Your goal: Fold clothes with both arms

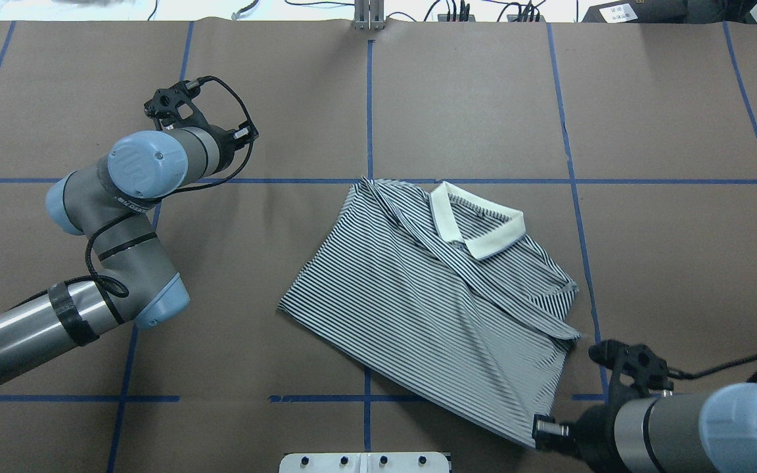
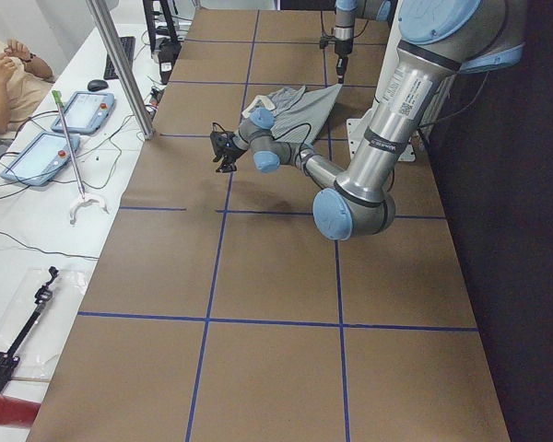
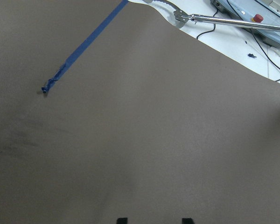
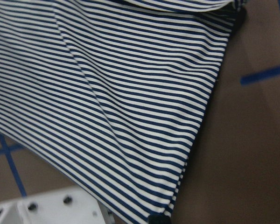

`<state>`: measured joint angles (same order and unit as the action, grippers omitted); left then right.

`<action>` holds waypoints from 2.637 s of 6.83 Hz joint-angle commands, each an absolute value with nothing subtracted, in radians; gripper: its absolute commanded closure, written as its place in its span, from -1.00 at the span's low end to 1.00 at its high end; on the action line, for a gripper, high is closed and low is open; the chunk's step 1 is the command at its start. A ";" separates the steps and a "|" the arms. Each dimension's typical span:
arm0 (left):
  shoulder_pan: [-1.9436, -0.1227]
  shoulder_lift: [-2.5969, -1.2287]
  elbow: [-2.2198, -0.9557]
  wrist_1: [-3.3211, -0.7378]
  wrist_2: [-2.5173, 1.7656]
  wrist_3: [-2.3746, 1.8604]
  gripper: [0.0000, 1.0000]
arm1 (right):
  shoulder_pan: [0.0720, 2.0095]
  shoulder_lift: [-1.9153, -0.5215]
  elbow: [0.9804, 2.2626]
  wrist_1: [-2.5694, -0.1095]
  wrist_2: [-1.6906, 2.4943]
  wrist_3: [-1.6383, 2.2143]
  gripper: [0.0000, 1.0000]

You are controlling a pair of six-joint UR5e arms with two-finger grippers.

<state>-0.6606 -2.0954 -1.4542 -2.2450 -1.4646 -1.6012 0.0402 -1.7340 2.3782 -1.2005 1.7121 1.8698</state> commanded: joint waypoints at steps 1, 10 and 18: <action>-0.640 -2.057 -1.625 -2.235 -1.558 -1.659 0.02 | -0.130 -1.764 2.421 -1.201 1.692 1.925 -0.98; -0.347 -1.881 -1.812 -2.306 -1.595 -1.540 0.08 | 0.434 -1.505 2.257 -1.200 1.681 1.657 -1.00; -0.273 -1.884 -1.770 -2.335 -1.565 -1.540 0.08 | 0.440 -1.477 2.258 -1.200 1.675 1.657 -1.00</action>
